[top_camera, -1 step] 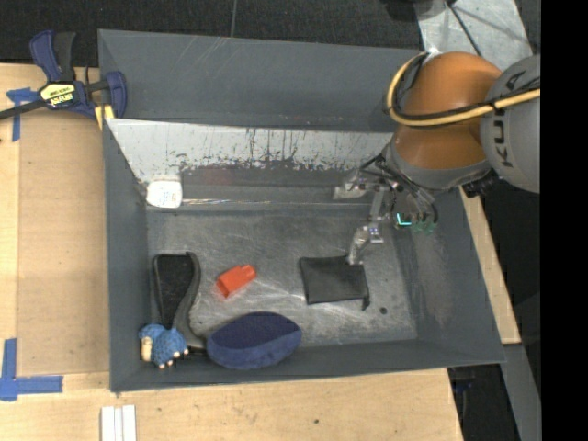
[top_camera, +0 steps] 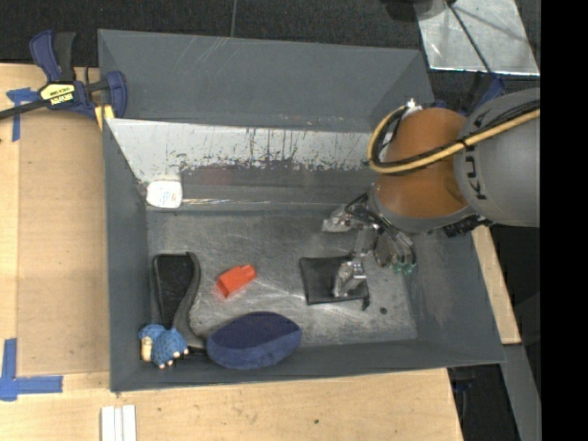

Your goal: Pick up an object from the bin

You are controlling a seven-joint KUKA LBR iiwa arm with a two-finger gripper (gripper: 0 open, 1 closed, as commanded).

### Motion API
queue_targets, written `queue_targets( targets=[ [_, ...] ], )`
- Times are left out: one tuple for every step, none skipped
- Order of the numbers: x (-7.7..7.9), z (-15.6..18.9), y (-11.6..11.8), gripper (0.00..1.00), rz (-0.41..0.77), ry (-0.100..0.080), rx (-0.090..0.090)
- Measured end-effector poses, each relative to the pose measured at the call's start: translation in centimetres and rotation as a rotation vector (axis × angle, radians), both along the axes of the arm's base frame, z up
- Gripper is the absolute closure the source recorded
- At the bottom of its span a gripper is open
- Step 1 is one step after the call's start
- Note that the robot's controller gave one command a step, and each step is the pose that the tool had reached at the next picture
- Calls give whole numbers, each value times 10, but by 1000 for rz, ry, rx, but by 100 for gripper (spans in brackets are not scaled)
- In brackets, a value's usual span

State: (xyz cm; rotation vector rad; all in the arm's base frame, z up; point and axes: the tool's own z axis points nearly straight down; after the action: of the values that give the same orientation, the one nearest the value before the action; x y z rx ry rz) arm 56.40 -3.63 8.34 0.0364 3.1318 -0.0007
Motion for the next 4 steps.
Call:
queue_targets(
  targets=[
    [-11,17,2,0,-262,4,2],
    [-15,27,4,0,-354,3,2],
    [-21,-9,4,0,-465,5,5],
    [-20,-7,4,0,-461,6,4]
  ],
)
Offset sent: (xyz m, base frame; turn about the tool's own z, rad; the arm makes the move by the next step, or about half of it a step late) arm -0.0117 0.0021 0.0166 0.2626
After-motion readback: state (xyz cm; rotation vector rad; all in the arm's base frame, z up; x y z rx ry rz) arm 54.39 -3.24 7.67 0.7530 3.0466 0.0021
